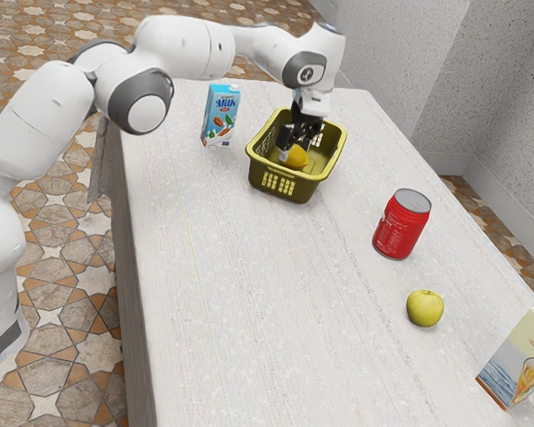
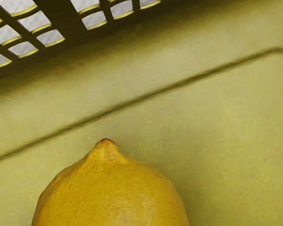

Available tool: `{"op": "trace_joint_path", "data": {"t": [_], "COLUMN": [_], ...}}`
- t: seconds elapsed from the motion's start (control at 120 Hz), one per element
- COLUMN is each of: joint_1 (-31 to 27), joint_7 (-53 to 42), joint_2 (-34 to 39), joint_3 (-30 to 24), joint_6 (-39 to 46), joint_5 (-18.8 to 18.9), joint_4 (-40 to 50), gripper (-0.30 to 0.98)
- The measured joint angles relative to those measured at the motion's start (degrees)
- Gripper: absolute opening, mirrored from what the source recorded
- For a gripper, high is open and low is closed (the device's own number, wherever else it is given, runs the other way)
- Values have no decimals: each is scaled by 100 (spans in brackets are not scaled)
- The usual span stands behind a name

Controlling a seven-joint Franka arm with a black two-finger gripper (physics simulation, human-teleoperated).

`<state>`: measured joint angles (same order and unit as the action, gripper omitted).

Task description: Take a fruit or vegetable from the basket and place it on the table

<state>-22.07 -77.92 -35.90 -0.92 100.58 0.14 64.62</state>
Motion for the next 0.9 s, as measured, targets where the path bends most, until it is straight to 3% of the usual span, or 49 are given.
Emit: {"op": "trace_joint_path", "data": {"t": [0.683, 0.9], "joint_1": [-38, -59], "joint_7": [46, 78], "joint_2": [-191, -194], "joint_3": [4, 4], "joint_6": [308, 333], "joint_5": [3, 5], "joint_4": [0, 0], "gripper": [68, 41]}}
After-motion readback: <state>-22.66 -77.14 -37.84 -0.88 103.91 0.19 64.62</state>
